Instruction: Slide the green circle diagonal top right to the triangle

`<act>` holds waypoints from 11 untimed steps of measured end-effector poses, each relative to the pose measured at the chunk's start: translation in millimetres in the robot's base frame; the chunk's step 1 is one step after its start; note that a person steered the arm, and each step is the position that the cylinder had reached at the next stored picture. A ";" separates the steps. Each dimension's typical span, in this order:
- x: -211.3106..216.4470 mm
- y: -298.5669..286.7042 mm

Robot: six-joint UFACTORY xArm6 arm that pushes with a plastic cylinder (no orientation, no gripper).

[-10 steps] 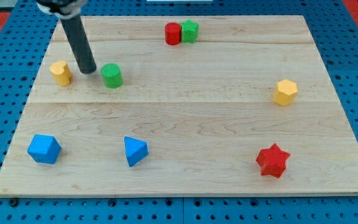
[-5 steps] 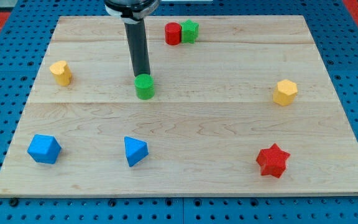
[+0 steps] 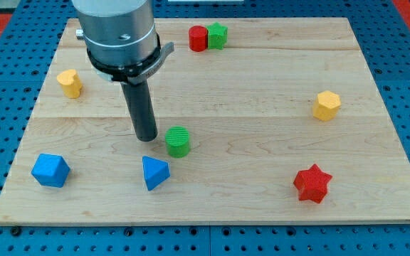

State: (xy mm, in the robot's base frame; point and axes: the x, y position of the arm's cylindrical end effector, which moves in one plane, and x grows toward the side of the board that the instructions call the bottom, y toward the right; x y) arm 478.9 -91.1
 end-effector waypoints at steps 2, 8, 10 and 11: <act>7.5 28.1; 45.0 189.2; 50.6 237.8; 51.7 261.3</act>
